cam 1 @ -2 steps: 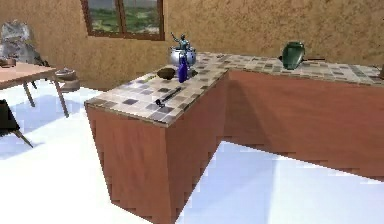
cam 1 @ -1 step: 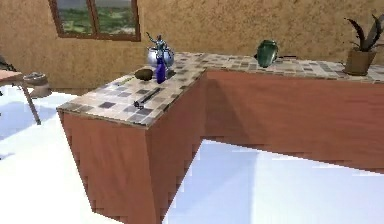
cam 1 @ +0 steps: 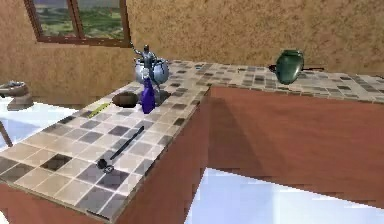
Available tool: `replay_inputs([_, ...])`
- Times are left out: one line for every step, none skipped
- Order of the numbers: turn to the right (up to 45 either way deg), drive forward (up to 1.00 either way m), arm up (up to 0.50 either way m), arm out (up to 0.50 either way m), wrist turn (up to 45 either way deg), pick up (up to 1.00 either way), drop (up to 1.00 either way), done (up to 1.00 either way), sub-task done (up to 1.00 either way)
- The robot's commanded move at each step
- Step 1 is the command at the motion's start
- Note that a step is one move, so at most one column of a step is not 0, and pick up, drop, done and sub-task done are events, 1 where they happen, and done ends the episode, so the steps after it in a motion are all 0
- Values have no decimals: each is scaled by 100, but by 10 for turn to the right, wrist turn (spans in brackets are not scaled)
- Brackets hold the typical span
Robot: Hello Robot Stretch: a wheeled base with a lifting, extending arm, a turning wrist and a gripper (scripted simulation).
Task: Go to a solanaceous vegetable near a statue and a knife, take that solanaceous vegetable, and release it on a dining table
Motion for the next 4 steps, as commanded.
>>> replay_inputs([450,0,0,0,0,0,0,0,0])
replay_inputs([360,0,0,0,0,0,0,0,0])
replay_inputs([0,5,0,0,0,0,0,0,0])
replay_inputs([-450,0,0,0,0,0,0,0,0])
